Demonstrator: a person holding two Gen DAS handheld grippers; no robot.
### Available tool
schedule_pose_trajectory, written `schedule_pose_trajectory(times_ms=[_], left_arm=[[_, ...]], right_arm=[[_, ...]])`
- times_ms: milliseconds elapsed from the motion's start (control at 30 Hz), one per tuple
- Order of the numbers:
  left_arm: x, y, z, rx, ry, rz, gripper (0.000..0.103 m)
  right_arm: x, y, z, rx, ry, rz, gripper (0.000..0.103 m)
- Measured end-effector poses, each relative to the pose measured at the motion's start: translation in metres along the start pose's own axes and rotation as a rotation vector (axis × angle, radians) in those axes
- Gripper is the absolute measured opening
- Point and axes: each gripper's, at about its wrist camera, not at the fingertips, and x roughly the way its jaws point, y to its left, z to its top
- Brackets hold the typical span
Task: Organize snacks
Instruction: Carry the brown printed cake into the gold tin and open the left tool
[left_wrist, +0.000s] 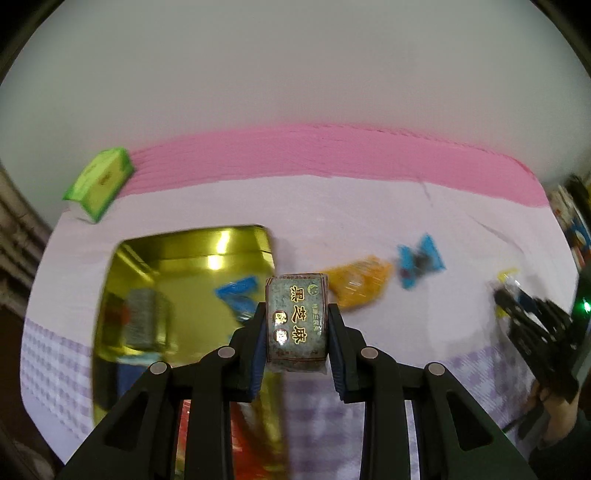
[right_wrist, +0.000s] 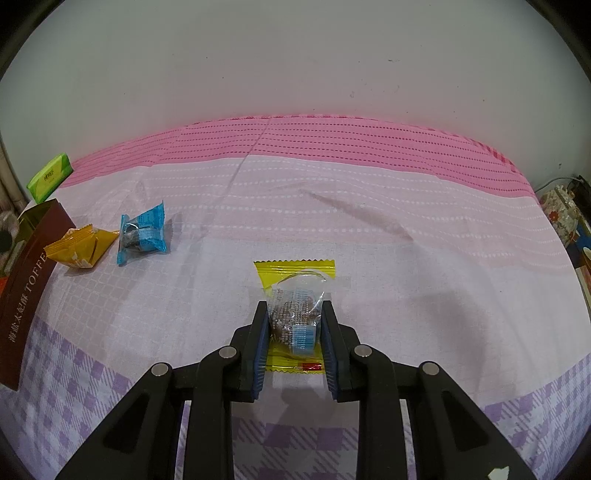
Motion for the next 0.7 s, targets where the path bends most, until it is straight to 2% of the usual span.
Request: schedule_pose_trajectory(times_ms=[233,367,533,700], left_arm=[[0.013,0.054,0.014,-0.06,0.01,0.077,0.03],[0.028,0.07,0.016,-0.069,0.038,0.094,0.03],[0.053,0.081,0.013,-0.09,0.102,0.082,0.03],[0.07,0.083,0.008,-0.068,0.138,0.103,0.03]], right_arm=[[0.0,0.0,0.0,-0.001,0.0,0.0,0.024],[0.0,0.0,0.0,-0.001,0.0,0.0,0.024],[0.001,0.0,0.0,-0.001,-0.001,-0.001,0.024],[0.001,0.0,0.0,-0.002,0.0,-0.002,0.024]])
